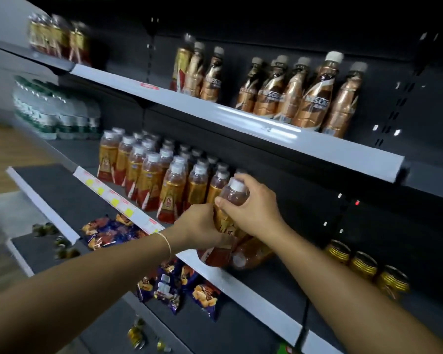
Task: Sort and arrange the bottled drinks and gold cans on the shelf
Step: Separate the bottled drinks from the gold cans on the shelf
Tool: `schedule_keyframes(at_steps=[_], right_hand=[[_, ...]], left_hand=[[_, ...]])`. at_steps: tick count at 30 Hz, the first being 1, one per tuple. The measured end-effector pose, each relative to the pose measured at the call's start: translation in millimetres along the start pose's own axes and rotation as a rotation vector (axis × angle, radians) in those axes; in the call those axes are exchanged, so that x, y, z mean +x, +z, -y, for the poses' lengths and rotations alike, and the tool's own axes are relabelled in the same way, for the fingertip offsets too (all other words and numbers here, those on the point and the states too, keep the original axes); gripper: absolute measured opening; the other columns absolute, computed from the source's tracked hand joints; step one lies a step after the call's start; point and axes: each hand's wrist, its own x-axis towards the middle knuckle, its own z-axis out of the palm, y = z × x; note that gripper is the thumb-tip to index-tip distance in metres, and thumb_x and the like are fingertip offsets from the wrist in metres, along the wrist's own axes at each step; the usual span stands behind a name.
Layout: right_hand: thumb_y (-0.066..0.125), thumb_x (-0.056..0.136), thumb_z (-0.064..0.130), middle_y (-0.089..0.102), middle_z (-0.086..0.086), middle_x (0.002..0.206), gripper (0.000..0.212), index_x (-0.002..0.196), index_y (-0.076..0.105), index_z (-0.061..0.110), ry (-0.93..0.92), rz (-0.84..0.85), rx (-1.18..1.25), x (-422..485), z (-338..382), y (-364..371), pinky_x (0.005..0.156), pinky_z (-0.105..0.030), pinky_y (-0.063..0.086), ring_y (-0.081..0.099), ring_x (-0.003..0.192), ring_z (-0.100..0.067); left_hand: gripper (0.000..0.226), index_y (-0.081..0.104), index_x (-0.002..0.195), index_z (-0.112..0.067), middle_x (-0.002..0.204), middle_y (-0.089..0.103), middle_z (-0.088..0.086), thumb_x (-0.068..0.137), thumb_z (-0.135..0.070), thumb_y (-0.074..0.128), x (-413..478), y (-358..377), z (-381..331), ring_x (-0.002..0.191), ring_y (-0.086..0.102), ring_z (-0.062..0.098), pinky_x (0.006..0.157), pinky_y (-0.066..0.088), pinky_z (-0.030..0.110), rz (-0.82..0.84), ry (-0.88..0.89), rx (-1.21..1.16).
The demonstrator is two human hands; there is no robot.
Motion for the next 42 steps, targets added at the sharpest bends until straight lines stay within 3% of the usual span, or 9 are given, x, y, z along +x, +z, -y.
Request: schedule_keyframes(at_steps=[4, 6, 9, 15, 20, 29, 34, 38, 42], right_hand=[[0.073, 0.078, 0.053, 0.057, 0.004, 0.137, 0.073, 0.142, 0.047, 0.030, -0.014, 0.072, 0.047, 15, 4, 25, 0.099, -0.029, 0.047, 0.056, 0.122, -0.013], [0.072, 0.077, 0.055, 0.054, 0.004, 0.141, 0.078, 0.145, 0.043, 0.031, -0.003, 0.123, 0.076, 20, 4, 34, 0.099, -0.036, 0.051, 0.057, 0.122, -0.013], [0.067, 0.076, 0.061, 0.053, 0.006, 0.141, 0.080, 0.145, 0.042, 0.033, 0.007, 0.156, 0.062, 23, 1, 47, 0.098, -0.032, 0.050, 0.057, 0.121, -0.011], [0.065, 0.085, 0.054, 0.055, 0.004, 0.136, 0.062, 0.139, 0.049, 0.030, 0.123, 0.142, -0.050, 24, -17, 57, 0.089, -0.021, 0.042, 0.057, 0.113, -0.010], [0.064, 0.088, 0.049, 0.057, 0.000, 0.135, 0.055, 0.137, 0.053, 0.026, 0.204, 0.141, -0.142, 22, -33, 53, 0.100, -0.031, 0.047, 0.056, 0.120, -0.016], [0.065, 0.087, 0.047, 0.057, 0.001, 0.131, 0.051, 0.133, 0.056, 0.028, 0.282, 0.174, -0.221, 19, -61, 48, 0.089, -0.019, 0.036, 0.057, 0.114, -0.016], [0.066, 0.086, 0.046, 0.056, 0.001, 0.132, 0.052, 0.133, 0.055, 0.028, 0.266, 0.200, -0.202, 26, -72, 49, 0.093, -0.021, 0.039, 0.055, 0.119, -0.016], [0.067, 0.086, 0.046, 0.055, 0.003, 0.135, 0.053, 0.134, 0.055, 0.028, 0.230, 0.231, -0.195, 30, -80, 49, 0.093, -0.021, 0.038, 0.052, 0.122, -0.015], [0.068, 0.086, 0.044, 0.054, 0.002, 0.137, 0.052, 0.134, 0.055, 0.027, 0.199, 0.278, -0.189, 30, -92, 47, 0.096, -0.023, 0.039, 0.051, 0.124, -0.016]], left_hand=[[0.051, 0.050, 0.082, -0.029, 0.078, 0.058, -0.015, 0.058, -0.061, 0.082, 8, -14, 34, 0.070, 0.055, 0.000, 0.048, 0.038, 0.009, -0.005, -0.082, -0.032], [0.055, 0.061, 0.097, -0.022, 0.089, 0.066, -0.008, 0.063, -0.059, 0.081, 17, -18, 50, 0.085, 0.062, 0.008, 0.067, 0.053, 0.021, 0.030, -0.101, -0.062], [0.052, 0.067, 0.106, -0.022, 0.097, 0.070, -0.007, 0.068, -0.055, 0.079, 30, -19, 70, 0.095, 0.064, 0.011, 0.085, 0.055, 0.029, 0.070, -0.100, -0.089], [0.043, 0.057, 0.087, -0.028, 0.082, 0.061, -0.013, 0.063, -0.055, 0.081, 56, -7, 92, 0.086, 0.061, 0.012, 0.067, 0.048, 0.019, 0.028, -0.147, -0.108], [0.075, 0.055, 0.112, -0.013, 0.109, 0.061, 0.006, 0.059, -0.058, 0.083, 77, 7, 99, 0.101, 0.059, 0.022, 0.086, 0.054, 0.034, -0.046, -0.176, -0.063], [0.074, 0.047, 0.112, -0.008, 0.113, 0.049, 0.014, 0.064, -0.050, 0.085, 89, 35, 115, 0.106, 0.049, 0.025, 0.091, 0.045, 0.032, -0.077, -0.239, -0.063], [0.074, 0.047, 0.109, -0.011, 0.105, 0.050, 0.007, 0.062, -0.053, 0.085, 88, 37, 120, 0.095, 0.051, 0.021, 0.081, 0.047, 0.031, -0.106, -0.237, -0.047], [0.064, 0.048, 0.095, -0.015, 0.077, 0.050, -0.007, 0.063, -0.058, 0.083, 84, 31, 115, 0.075, 0.051, 0.016, 0.057, 0.039, 0.023, -0.113, -0.274, -0.020], [0.060, 0.056, 0.073, -0.016, 0.061, 0.054, -0.005, 0.072, -0.076, 0.061, 74, 23, 107, 0.059, 0.054, 0.011, 0.049, 0.038, 0.023, 0.019, -0.237, 0.257]])
